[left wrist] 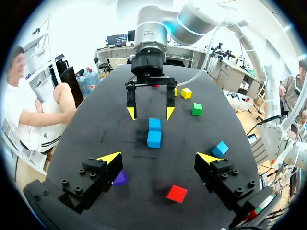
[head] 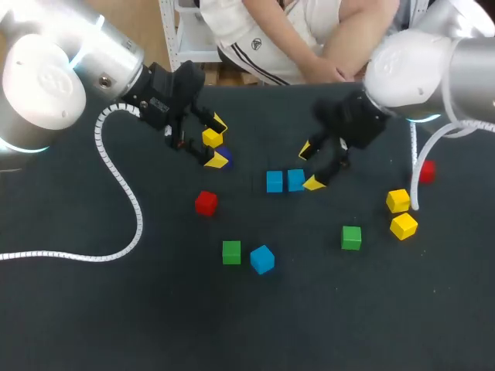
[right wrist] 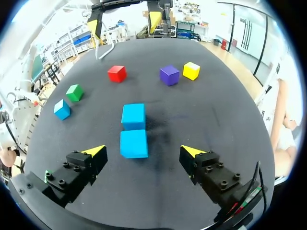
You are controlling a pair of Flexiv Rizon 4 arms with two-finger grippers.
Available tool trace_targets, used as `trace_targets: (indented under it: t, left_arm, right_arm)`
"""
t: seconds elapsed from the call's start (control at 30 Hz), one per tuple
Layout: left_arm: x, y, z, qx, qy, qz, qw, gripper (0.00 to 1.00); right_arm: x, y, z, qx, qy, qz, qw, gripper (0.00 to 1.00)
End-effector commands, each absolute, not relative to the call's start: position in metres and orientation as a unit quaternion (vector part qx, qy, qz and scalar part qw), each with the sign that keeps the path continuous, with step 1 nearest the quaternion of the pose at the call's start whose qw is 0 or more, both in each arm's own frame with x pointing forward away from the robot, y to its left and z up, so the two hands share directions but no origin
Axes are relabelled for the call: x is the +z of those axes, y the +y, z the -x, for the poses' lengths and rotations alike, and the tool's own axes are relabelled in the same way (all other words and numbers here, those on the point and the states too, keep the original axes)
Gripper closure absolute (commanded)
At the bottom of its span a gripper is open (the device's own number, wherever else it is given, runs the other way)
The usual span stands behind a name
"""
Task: Place the blue cubes, place green cubes on the blue cubes, place the yellow cubes on the green cubes, then place the red cubes on the yellow cubes, and place purple cube on the red cubes.
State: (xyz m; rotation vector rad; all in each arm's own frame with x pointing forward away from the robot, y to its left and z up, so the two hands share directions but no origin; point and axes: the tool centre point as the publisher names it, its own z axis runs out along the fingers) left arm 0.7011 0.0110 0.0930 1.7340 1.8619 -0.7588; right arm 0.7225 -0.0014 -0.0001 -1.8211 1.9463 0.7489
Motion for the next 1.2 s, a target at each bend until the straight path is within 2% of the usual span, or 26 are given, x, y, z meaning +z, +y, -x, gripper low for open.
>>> trace_targets:
  t: [0.03,0.47,1.2]
  left_arm:
    - [0.093,0.011,-0.701,-0.277,0.680,-0.634,0.241,0.00]
    - [0.093,0.011,-0.701,-0.277,0.680,-0.634,0.241,0.00]
    - [0.093,0.011,-0.701,-0.277,0.680,-0.634,0.241,0.00]
  right_arm:
    - [0.010,-0.018,-0.710,0.262,0.702,0.635,0.188,0.00]
    - [0.036,-0.044,-0.673,0.278,0.700,0.613,0.239,0.00]
    - [0.044,-0.070,-0.677,0.329,0.659,0.617,0.276,0.00]
